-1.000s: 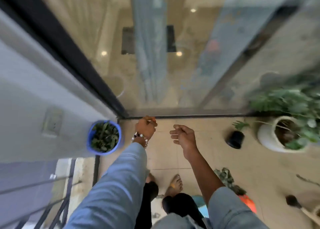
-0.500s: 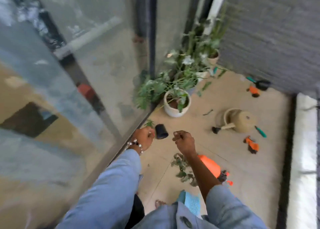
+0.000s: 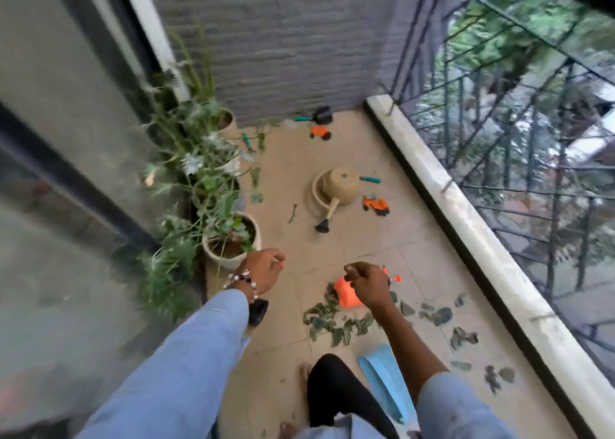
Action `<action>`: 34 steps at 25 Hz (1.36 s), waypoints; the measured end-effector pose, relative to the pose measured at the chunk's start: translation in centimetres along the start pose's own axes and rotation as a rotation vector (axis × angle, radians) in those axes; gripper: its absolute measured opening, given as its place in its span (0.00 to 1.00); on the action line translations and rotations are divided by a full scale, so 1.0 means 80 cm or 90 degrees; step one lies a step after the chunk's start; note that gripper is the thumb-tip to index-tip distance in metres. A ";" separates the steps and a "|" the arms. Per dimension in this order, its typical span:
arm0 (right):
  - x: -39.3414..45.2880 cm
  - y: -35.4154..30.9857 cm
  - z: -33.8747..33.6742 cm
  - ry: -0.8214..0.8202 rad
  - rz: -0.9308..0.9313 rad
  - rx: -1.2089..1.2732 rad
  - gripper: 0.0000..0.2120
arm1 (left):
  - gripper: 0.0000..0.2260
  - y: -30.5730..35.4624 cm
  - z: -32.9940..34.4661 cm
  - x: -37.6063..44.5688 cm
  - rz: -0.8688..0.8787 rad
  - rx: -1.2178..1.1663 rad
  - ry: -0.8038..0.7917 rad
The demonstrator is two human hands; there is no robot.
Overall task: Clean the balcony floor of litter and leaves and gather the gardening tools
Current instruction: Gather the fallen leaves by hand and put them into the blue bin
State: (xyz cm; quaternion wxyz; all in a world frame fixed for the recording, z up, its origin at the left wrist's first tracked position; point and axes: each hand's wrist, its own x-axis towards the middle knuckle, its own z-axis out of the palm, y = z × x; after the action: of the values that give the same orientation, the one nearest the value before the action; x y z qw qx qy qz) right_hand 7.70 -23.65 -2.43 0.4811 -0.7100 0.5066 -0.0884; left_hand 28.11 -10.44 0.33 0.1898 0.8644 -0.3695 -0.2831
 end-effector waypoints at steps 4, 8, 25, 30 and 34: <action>0.034 0.003 -0.023 0.083 0.050 0.019 0.11 | 0.09 0.049 -0.002 0.085 0.072 0.017 -0.054; 0.085 0.004 -0.035 0.131 0.119 0.032 0.12 | 0.10 0.080 0.027 0.156 0.060 0.008 -0.109; 0.205 0.036 -0.056 0.448 0.518 0.258 0.09 | 0.09 0.227 0.076 0.447 0.337 0.253 -0.431; 0.235 -0.015 -0.016 0.619 0.671 0.404 0.12 | 0.11 0.281 0.071 0.526 0.454 0.322 -0.532; 0.248 -0.066 0.024 0.698 0.740 0.537 0.08 | 0.10 0.301 0.075 0.551 0.529 0.405 -0.587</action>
State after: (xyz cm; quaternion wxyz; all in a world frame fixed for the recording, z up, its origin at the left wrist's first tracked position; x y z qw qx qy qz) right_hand 21.57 -38.38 -6.55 0.3612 0.0354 0.8691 -0.3361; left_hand 36.53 -59.80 -6.74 -0.1561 0.4568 -0.7776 -0.4028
